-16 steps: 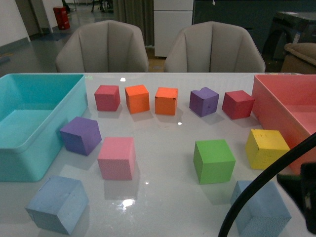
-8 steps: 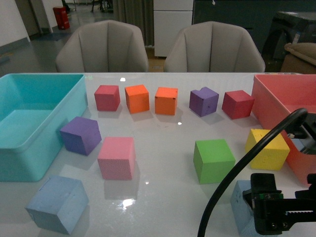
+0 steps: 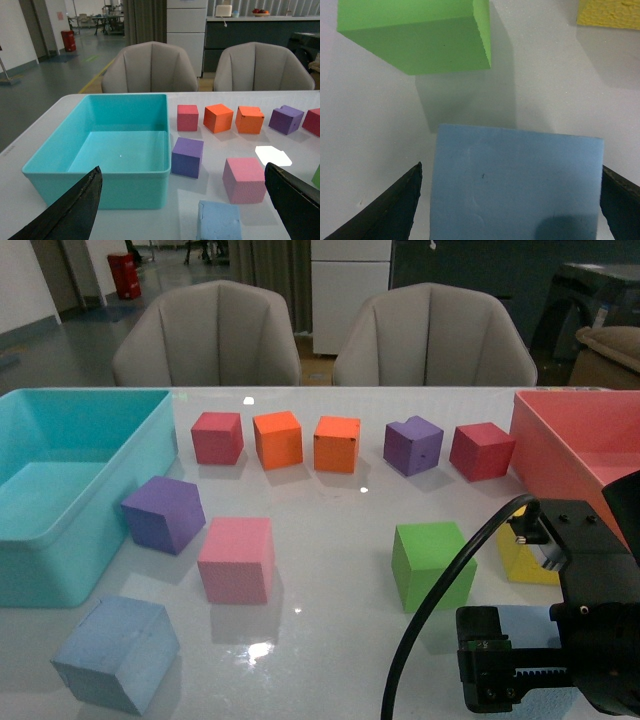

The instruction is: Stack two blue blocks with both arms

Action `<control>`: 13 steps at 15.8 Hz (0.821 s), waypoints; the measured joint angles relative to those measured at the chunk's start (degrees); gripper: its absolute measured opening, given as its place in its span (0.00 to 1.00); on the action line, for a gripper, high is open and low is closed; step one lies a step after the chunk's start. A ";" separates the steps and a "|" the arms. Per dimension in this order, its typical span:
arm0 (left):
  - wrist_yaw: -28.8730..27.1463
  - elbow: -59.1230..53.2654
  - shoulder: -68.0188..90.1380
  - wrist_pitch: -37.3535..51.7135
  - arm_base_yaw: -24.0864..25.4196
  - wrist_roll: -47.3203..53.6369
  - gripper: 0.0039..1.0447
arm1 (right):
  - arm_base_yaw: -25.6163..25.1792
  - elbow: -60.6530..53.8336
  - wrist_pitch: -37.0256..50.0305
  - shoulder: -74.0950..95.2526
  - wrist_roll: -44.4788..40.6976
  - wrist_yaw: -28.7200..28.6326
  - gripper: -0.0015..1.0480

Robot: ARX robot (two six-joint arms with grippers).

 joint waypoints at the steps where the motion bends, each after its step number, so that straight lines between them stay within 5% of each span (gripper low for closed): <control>1: 0.00 0.00 0.00 0.00 0.00 0.00 0.94 | 0.00 -0.02 0.42 0.61 -0.02 -0.02 0.94; 3: 0.00 0.00 0.00 0.00 0.00 0.00 0.94 | 0.00 -0.61 1.27 1.11 -0.02 0.02 0.93; 8: 0.00 0.00 0.00 0.00 0.00 0.00 0.94 | -0.72 -3.48 -0.37 -3.32 -0.09 0.02 0.49; 13: 0.00 0.00 0.00 0.00 0.00 0.00 0.94 | 0.74 2.34 -9.05 -16.94 0.37 -0.83 0.43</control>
